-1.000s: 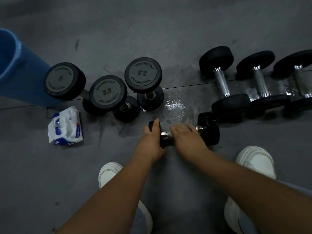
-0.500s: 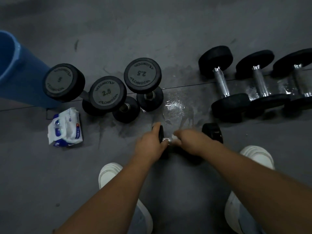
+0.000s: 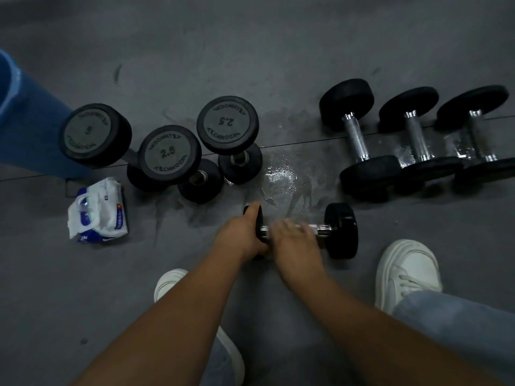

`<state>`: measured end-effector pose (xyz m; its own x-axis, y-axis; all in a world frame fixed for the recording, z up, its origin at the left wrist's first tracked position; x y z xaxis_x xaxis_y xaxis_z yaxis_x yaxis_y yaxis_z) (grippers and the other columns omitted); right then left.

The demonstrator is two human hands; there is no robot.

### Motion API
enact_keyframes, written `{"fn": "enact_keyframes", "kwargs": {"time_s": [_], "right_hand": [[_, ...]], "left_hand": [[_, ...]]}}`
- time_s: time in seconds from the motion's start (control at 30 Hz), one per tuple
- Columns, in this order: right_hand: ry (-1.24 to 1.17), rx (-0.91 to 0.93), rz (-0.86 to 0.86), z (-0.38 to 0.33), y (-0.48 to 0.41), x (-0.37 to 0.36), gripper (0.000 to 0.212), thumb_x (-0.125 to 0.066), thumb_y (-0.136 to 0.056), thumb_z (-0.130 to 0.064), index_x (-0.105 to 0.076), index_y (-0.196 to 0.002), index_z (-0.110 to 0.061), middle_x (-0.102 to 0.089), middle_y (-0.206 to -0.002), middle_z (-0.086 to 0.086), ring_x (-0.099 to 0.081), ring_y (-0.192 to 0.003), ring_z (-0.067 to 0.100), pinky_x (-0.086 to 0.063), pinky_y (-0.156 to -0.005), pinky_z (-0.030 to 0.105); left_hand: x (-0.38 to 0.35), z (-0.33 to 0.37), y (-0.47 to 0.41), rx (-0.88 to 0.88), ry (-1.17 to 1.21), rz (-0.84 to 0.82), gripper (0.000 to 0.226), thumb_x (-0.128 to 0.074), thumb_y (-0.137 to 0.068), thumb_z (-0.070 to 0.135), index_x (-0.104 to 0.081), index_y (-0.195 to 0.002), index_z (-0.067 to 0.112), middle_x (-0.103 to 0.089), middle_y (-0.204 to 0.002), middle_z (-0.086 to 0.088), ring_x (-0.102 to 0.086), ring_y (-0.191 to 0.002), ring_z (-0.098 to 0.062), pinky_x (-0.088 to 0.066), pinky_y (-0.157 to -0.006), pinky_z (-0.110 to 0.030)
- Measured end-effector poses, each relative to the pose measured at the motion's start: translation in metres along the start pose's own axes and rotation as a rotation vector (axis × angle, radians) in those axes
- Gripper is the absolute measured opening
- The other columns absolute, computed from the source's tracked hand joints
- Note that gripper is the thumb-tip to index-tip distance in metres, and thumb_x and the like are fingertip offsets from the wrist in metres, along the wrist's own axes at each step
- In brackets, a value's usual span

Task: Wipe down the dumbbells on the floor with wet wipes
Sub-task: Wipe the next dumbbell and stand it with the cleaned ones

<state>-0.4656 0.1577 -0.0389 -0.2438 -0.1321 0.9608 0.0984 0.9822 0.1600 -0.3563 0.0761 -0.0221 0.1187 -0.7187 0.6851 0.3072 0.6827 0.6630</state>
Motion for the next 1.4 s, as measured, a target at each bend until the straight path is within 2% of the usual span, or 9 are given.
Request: {"fn": "enact_keyframes", "kwargs": {"time_s": [0.17, 0.37, 0.5, 0.73, 0.93, 1.03, 1.23, 1.33, 1.4], "right_hand": [[0.083, -0.096, 0.016, 0.028, -0.003, 0.005, 0.036, -0.036, -0.085, -0.023, -0.065, -0.106, -0.02, -0.067, -0.099, 0.001, -0.06, -0.098, 0.024, -0.043, -0.086, 0.039], [0.077, 0.089, -0.258, 0.029, -0.017, 0.005, 0.034, -0.052, -0.092, -0.033, -0.05, -0.123, -0.021, -0.058, -0.119, 0.004, -0.054, -0.112, 0.025, -0.034, -0.096, 0.038], [0.028, 0.194, -0.443, 0.035, -0.04, 0.024, 0.037, -0.052, -0.092, -0.05, -0.056, -0.113, -0.02, -0.059, -0.114, 0.006, -0.058, -0.104, 0.027, -0.043, -0.082, 0.035], [0.005, -0.07, -0.204, 0.033, -0.037, 0.037, 0.022, -0.048, -0.093, -0.013, -0.059, -0.112, -0.013, -0.047, -0.113, 0.009, -0.052, -0.106, 0.03, -0.046, -0.083, 0.039], [-0.296, 0.057, -0.302, -0.009, -0.031, 0.024, 0.024, -0.053, -0.087, -0.011, -0.058, -0.11, -0.018, -0.048, -0.112, 0.009, -0.06, -0.096, 0.031, -0.048, -0.078, 0.037], [-0.375, -0.266, -0.077, 0.031, -0.039, 0.034, 0.013, -0.054, -0.086, -0.013, -0.062, -0.095, -0.018, -0.049, -0.105, 0.006, -0.058, -0.087, 0.028, -0.048, -0.075, 0.034], [-0.337, -0.04, -0.218, -0.015, -0.026, 0.017, 0.02, -0.052, -0.087, -0.009, -0.061, -0.106, -0.012, -0.047, -0.112, 0.01, -0.059, -0.094, 0.031, -0.048, -0.079, 0.038], [-0.34, -0.348, -0.035, 0.03, -0.033, 0.017, 0.024, -0.05, -0.088, -0.007, -0.064, -0.106, -0.016, -0.051, -0.112, 0.011, -0.06, -0.094, 0.033, -0.051, -0.085, 0.038], [-0.284, -0.269, -0.069, 0.024, -0.032, 0.022, 0.024, -0.051, -0.088, -0.009, -0.064, -0.104, -0.018, -0.056, -0.11, 0.01, -0.061, -0.096, 0.031, -0.051, -0.083, 0.035]], "left_hand": [[0.001, -0.002, -0.003, 0.021, 0.01, -0.002, 0.109, -0.08, -0.065, 0.031, -0.015, -0.152, 0.036, -0.056, -0.135, -0.009, -0.057, -0.118, -0.03, -0.05, -0.095, -0.037], [0.003, -0.009, -0.007, 0.074, 0.111, -0.037, 0.097, -0.08, -0.065, 0.034, -0.03, -0.148, 0.034, -0.055, -0.136, -0.007, -0.055, -0.12, -0.028, -0.049, -0.097, -0.033], [0.005, -0.014, 0.0, 0.063, 0.168, 0.075, 0.093, -0.077, -0.074, 0.044, -0.028, -0.152, 0.031, -0.055, -0.14, -0.009, -0.054, -0.123, -0.029, -0.047, -0.097, -0.032], [-0.007, -0.01, 0.014, -0.018, 0.01, 0.009, 0.132, -0.088, -0.063, 0.029, 0.004, -0.156, 0.031, 0.006, -0.16, -0.008, -0.044, -0.133, -0.034, -0.042, -0.106, -0.038], [-0.009, -0.009, 0.009, -0.039, 0.081, 0.101, 0.113, -0.081, -0.071, 0.022, -0.007, -0.156, 0.026, -0.009, -0.155, -0.01, -0.056, -0.118, -0.037, -0.048, -0.098, -0.038], [-0.01, -0.011, 0.006, -0.024, 0.085, 0.096, 0.117, -0.083, -0.066, 0.02, -0.007, -0.155, 0.029, -0.011, -0.154, -0.009, -0.056, -0.118, -0.036, -0.048, -0.099, -0.039], [-0.009, -0.009, 0.007, -0.014, 0.108, 0.084, 0.113, -0.08, -0.071, 0.02, -0.006, -0.156, 0.03, -0.01, -0.156, -0.01, -0.058, -0.116, -0.036, -0.048, -0.098, -0.039], [-0.009, -0.01, 0.007, 0.003, 0.088, 0.092, 0.118, -0.083, -0.067, 0.017, -0.006, -0.155, 0.032, -0.013, -0.153, -0.008, -0.059, -0.114, -0.035, -0.049, -0.097, -0.039], [-0.009, -0.009, 0.006, 0.004, 0.091, 0.084, 0.119, -0.083, -0.066, 0.017, -0.006, -0.155, 0.032, -0.014, -0.153, -0.008, -0.058, -0.115, -0.035, -0.049, -0.097, -0.039]]}}
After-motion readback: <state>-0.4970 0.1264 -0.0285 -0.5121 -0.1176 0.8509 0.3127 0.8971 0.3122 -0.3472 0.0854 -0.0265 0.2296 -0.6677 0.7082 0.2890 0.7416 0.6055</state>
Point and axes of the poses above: each hand's wrist, its own y-axis away from the middle knuckle, its own x-axis out of the back of the hand, z = x × y, the point moved 3 cm from there along -y, towards the middle knuckle
